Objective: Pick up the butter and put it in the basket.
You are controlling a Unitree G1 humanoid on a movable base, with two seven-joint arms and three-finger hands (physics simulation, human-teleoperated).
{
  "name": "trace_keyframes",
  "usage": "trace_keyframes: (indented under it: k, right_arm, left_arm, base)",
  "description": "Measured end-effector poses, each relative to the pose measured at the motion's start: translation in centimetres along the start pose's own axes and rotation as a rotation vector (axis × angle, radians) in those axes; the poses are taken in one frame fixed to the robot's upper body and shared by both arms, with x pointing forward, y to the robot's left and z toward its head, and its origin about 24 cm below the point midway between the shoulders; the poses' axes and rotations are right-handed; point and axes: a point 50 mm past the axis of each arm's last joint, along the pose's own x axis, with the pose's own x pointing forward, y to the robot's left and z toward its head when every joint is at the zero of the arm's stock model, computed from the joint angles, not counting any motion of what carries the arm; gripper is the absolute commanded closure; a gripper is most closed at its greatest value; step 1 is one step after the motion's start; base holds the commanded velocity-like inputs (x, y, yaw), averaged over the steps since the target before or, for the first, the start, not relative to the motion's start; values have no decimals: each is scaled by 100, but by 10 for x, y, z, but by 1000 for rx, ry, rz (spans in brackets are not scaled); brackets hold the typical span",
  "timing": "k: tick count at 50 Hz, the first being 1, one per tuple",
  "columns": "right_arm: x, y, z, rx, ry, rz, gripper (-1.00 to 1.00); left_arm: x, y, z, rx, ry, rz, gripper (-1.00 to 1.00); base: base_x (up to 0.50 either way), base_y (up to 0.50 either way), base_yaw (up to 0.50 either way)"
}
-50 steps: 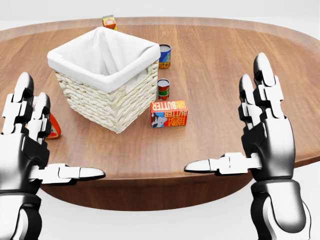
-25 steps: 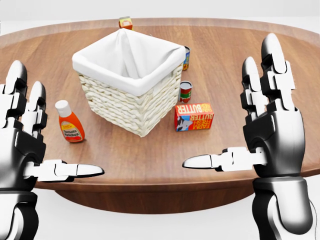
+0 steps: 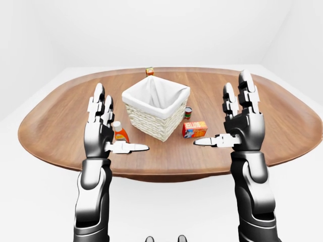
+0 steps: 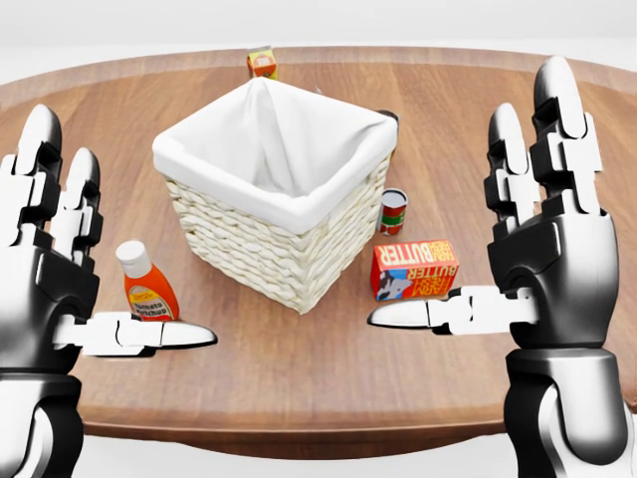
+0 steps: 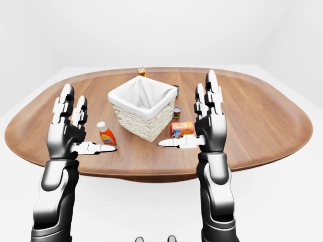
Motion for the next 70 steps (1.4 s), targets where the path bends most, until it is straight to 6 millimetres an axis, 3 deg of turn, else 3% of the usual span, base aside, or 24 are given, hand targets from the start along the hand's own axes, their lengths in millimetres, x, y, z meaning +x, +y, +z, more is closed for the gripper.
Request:
trace_keyframes:
  k: [26,70]
  right_arm:
    - [-5,5,-9,-2,44,16,-100]
    - [-7,6,-14,-38,66,26,-100]
  left_arm:
    - [1,-1,-2,-4,6,-5,-100]
    - [-2,-1,-6,-17,27,3,-100]
  base:
    - [48,0,0]
    - [4,0,0]
